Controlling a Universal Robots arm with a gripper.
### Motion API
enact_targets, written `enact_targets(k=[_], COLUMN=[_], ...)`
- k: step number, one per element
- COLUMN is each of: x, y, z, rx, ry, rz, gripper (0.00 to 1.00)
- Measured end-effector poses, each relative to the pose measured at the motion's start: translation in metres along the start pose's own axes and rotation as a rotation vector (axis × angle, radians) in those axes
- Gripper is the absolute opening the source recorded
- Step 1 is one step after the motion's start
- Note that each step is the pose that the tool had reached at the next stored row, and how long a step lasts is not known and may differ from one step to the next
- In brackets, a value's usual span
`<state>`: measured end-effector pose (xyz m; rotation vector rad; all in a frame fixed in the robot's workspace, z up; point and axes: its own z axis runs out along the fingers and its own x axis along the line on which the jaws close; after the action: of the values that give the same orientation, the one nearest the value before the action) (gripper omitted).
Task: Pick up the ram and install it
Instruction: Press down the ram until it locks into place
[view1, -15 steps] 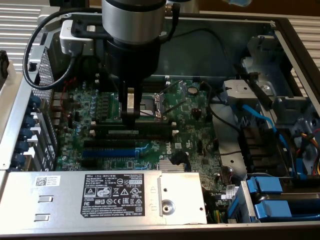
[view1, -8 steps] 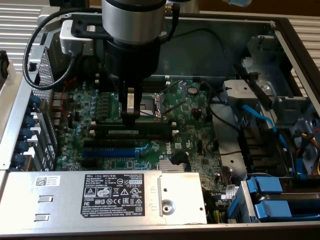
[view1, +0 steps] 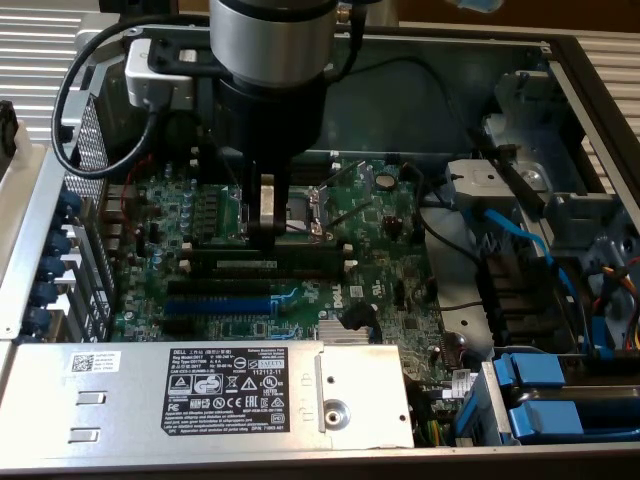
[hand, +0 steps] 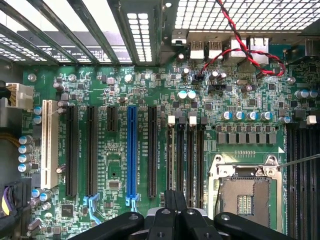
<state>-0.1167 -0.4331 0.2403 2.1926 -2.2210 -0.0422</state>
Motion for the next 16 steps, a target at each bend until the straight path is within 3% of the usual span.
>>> enact_targets(k=[16], x=[0.0], y=[-0.0026], z=[-0.0001], rx=[-0.0004], ry=[0.0028], rz=[-0.085], gripper=[0.11])
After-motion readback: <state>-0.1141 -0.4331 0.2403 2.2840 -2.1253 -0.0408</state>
